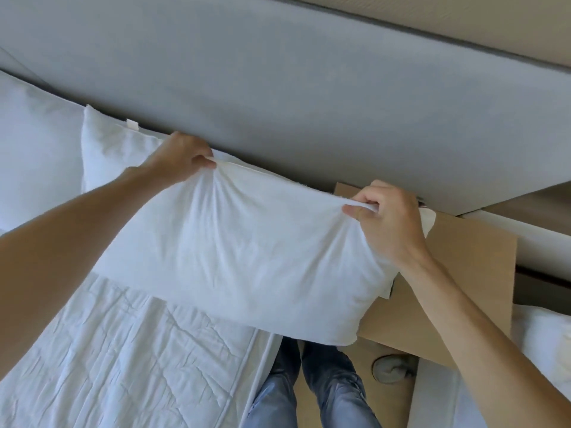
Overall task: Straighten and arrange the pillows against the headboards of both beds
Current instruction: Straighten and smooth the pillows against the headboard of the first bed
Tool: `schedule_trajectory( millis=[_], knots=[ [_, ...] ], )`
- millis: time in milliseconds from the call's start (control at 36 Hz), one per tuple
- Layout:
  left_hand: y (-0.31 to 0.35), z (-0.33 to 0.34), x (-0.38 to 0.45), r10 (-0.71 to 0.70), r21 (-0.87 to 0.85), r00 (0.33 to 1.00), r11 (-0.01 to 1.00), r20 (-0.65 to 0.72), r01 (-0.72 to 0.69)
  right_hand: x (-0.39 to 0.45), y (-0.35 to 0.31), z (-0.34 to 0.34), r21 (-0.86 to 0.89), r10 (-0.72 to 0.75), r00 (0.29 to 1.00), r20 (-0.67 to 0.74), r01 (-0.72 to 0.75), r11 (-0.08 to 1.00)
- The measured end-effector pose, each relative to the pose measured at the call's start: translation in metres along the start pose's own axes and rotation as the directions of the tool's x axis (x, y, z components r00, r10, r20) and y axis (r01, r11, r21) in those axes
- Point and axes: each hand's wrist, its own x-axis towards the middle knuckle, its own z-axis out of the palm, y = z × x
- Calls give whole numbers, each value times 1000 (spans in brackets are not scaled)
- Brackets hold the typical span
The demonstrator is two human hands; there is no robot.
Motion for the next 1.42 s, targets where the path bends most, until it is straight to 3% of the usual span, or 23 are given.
schedule_trajectory(
  millis=[250, 528, 722, 917, 972, 1056, 1167, 1278, 1417],
  knots=[
    [67, -55, 30, 213, -37, 963, 974, -163, -222, 14, 11, -85, -104, -38, 991, -126, 25, 994],
    [141, -75, 71, 368, 6, 909, 927, -195, -374, 11, 28, -161, -174, 8, 959, -282, -59, 983],
    [175, -56, 98, 300, 177, 933, 948, -201, -266, 18, 58, -174, -299, 108, 945, -309, -204, 932],
    [176, -13, 112, 165, 60, 979, 985, -120, -159, 32, 105, -149, -441, 247, 932, -265, -345, 828],
    [165, -13, 114, 150, -6, 988, 989, -40, -150, 34, 105, -145, -457, 215, 939, -270, -322, 830],
    [145, -23, 115, 109, -37, 993, 994, 51, -107, 41, 96, -140, -485, 122, 978, -167, -189, 854],
    [116, -36, 108, 108, 94, 982, 988, 154, -123, 50, 80, -125, -462, 62, 998, -7, -59, 885],
    [95, -33, 108, 58, 209, 995, 975, 87, -75, 62, 75, -104, -507, 36, 999, 38, -12, 862],
    [99, -34, 124, 114, 204, 993, 974, -40, -103, 73, 76, -104, -504, 69, 989, -127, -124, 855]
  ],
)
